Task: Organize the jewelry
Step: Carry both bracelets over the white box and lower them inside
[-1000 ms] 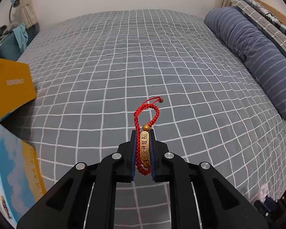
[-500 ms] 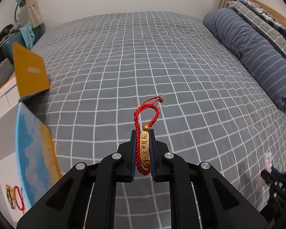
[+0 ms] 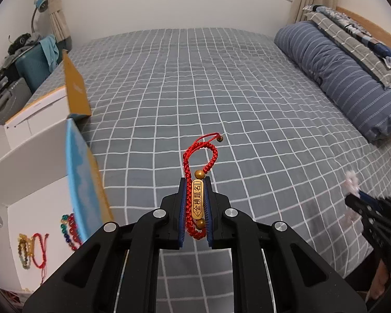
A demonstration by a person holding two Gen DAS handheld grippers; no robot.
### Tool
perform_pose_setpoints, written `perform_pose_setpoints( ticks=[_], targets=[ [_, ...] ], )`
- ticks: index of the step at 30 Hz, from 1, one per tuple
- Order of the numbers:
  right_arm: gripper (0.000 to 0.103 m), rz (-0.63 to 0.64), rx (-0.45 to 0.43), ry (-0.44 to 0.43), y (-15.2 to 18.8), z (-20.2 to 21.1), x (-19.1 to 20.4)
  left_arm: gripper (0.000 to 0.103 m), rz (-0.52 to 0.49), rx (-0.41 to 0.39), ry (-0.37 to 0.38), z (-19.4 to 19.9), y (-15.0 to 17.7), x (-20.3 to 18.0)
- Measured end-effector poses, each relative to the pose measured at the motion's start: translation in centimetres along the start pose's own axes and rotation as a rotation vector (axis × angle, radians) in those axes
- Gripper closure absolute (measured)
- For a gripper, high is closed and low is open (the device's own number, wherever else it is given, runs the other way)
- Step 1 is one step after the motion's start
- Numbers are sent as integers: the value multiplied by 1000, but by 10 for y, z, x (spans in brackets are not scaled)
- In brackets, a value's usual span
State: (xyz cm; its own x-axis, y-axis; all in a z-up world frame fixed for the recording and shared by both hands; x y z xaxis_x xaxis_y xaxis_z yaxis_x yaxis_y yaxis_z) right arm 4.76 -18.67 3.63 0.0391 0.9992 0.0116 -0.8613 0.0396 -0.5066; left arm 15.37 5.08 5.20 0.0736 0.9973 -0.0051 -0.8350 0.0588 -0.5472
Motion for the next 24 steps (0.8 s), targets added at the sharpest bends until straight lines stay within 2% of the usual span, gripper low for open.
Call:
perform_pose_setpoints(
  ticks=[10, 24],
  targets=[
    [85, 64, -34, -50, -19, 10, 53, 92, 17, -47, -10, 40, 19, 33],
    [85, 177, -115, -113, -42, 29, 151, 92, 122, -85, -94, 70, 31, 102]
  ],
)
Point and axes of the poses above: each gripper's, at about its wrist camera, not at the fingertips, and z roughly against the way its jaws point, x to its left, y to its underside, the point moved 2 cm from there along -z, roughly the way its jaws point, and after that the axes turned 6 degrees about x, right-handed, at the moved point
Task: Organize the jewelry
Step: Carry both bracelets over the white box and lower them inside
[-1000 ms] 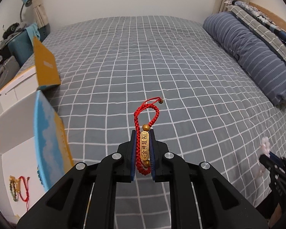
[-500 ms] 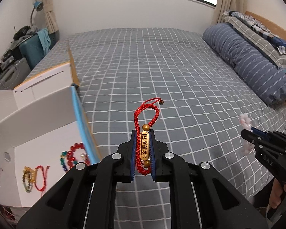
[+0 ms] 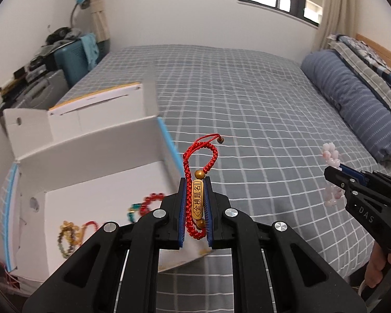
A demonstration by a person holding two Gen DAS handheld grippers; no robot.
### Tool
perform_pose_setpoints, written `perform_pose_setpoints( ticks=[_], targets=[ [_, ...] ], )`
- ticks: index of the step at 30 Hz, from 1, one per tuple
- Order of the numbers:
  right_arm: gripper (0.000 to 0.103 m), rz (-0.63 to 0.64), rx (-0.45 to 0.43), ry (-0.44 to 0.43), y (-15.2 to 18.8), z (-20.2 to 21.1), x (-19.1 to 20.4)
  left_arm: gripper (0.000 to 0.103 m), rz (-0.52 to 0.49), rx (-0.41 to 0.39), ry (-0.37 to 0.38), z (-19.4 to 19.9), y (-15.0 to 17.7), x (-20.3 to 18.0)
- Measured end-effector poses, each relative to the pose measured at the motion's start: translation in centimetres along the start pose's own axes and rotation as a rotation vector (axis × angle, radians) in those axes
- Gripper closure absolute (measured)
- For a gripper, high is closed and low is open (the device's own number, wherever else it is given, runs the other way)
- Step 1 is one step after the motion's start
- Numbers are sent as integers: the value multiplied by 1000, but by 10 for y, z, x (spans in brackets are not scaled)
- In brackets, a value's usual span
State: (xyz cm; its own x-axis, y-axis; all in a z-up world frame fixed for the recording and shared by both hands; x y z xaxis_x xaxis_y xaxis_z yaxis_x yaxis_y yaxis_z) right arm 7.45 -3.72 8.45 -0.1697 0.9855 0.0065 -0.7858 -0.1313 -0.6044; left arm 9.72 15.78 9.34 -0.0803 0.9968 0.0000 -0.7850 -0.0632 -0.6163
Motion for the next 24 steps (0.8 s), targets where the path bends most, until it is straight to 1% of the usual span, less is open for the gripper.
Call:
perform_pose_setpoints(
  ticks=[5, 9, 12, 15, 20, 24],
  targets=[
    [85, 43, -9, -26, -9, -3, 34, 92, 23, 1, -17, 5, 6, 26],
    [85, 78, -21, -48, -16, -1, 63, 92, 59, 5, -39, 10, 13, 55],
    [85, 111, -36, -90, -21, 2, 92, 92, 97, 0, -51, 15, 17, 79],
    [85, 133, -32, -111, -23, -1, 118, 92, 127, 4, -76, 15, 22, 100],
    [85, 164, -24, -137, -26, -9, 154, 92, 162, 0, -92, 21, 30, 128],
    [85, 191, -16, -158, -29, -18, 183, 92, 202, 6, -120, 22, 39, 158]
  ],
)
Point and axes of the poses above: each gripper's, at about its wrist camera, not at the fingertips, and z roughly against the way its jaws point, x to its left, y to its underside, the point moved 2 cm from there along -z, roughly the way its jaws point, and after that the axes turned 6 degrees about x, right-handed, at the moved point
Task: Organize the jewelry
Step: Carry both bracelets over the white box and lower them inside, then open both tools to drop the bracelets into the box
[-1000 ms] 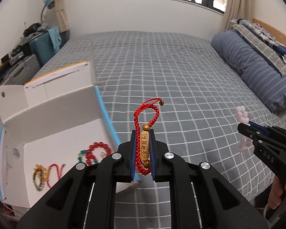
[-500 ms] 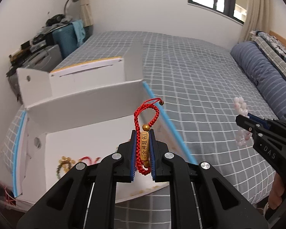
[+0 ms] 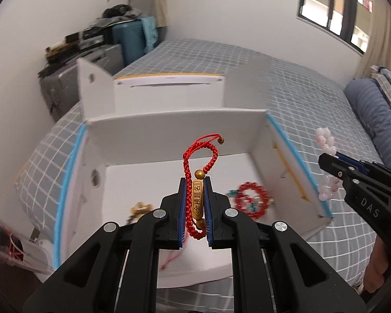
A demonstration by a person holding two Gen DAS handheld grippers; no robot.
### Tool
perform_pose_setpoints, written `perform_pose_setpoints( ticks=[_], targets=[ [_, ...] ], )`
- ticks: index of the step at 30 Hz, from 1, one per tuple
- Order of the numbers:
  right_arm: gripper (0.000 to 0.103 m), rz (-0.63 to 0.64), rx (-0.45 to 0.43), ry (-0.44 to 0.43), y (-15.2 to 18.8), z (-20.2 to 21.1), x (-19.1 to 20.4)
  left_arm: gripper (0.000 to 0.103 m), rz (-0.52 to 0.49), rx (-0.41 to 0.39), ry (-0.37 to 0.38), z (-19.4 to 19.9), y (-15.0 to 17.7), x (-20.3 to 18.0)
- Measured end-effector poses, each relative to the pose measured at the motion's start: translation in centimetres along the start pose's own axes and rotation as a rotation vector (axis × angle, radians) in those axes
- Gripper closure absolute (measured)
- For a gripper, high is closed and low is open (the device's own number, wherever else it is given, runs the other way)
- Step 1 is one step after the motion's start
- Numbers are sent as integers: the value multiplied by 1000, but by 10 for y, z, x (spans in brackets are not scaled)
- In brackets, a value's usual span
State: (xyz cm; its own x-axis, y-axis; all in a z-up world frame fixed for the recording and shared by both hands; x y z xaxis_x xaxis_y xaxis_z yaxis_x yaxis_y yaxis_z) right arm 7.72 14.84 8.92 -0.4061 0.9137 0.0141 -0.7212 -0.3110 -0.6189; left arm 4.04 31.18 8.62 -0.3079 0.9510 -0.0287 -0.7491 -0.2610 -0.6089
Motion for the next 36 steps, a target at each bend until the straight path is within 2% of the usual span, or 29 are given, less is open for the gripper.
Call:
perform_pose_setpoints(
  ticks=[9, 17, 26, 28, 30, 31, 33, 35, 36],
  targets=[
    [85, 33, 71, -34, -4, -49, 46, 92, 76, 38, -75, -22, 12, 55],
    [85, 35, 140, -32, 1, -83, 58, 92, 65, 91, -85, -49, 21, 63],
    [81, 30, 175, -31, 5, -93, 61, 87, 61, 109, -92, -53, 21, 62],
    [70, 22, 171, -41, 5, -90, 58, 76, 65, 110, -92, -53, 21, 62],
    [66, 18, 162, -43, 4, -88, 57, 60, 70, 99, -99, -50, 21, 62],
    [62, 18, 158, -42, 4, -86, 57, 58, 74, 96, -97, -49, 21, 63],
    [54, 17, 144, -50, 4, -81, 56, 45, 80, 91, -95, -46, 20, 63],
    [50, 19, 130, -51, 4, -76, 56, 39, 83, 77, -100, -41, 20, 62],
    [44, 17, 123, -50, 4, -72, 56, 35, 85, 70, -101, -39, 20, 62]
  ],
)
Point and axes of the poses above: each gripper's, at about its wrist camera, not at the fingertips, and z roughly against the way its jaws point, x to its left, y to its underside, the point moved 2 cm from there along -z, roughly the way its jaws point, and after that the axes turned 6 degrees about x, right-handed, at the moved point
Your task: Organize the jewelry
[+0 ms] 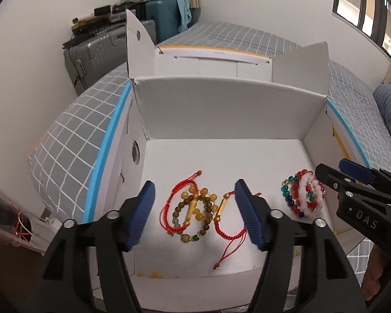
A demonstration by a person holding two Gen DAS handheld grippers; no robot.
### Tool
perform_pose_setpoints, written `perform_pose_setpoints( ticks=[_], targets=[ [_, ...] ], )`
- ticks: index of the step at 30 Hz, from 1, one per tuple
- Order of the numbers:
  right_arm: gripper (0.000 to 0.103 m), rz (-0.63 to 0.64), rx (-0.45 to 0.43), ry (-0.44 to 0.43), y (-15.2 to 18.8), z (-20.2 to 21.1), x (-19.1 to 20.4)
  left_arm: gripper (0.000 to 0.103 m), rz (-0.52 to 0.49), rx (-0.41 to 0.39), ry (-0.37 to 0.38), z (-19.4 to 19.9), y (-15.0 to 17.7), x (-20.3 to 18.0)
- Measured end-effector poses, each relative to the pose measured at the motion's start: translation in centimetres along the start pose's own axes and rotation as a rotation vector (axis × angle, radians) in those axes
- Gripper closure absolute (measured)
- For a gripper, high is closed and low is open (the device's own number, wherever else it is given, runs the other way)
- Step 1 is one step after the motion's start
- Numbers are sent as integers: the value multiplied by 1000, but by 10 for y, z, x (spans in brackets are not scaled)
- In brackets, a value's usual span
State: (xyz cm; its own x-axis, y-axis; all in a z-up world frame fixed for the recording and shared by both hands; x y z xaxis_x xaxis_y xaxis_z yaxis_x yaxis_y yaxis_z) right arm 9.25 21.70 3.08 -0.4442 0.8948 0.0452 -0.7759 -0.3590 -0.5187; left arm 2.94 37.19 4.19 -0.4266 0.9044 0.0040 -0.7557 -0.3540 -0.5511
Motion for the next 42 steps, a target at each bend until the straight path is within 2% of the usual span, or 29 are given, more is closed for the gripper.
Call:
perform_pose_setpoints(
  ticks=[3, 7, 12, 24, 34, 39, 42],
  targets=[
    [31, -15, -28, 4, 2, 11, -4, 22, 4, -23, 0, 9, 1, -1],
    [19, -18, -57, 8, 7, 25, -6, 14, 5, -51, 7, 22, 4, -3],
    [9, 11, -106, 30, 21, 46, -6, 6, 1, -106, -10, 45, 14, -6],
    [8, -18, -148, 54, 74, 77, -17, 6, -19, -167, -36, 78, 59, -10],
    [8, -25, -152, 55, 109, 83, -20, 6, -11, -146, 11, 81, 97, -13],
    [8, -13, -164, 64, 118, 85, -17, 6, -7, -145, 7, 82, 106, -13],
    [8, -16, -166, 61, 119, 85, -16, 6, -2, -166, -48, 85, 108, -13]
  ],
)
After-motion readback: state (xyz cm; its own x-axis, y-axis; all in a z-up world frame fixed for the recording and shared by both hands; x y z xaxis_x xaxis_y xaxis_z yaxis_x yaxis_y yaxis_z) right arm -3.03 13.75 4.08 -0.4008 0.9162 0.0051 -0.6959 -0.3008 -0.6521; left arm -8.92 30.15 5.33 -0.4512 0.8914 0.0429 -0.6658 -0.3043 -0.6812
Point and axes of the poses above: each gripper's, at about its wrist camera, not at the fingertips, and z roughly against the way its jaws point, x to its left, y to its underside, the point moved 2 cm from there along -z, roughly the way its jaws point, and after that the axes turned 6 degrees about x, right-handed, at the moved point
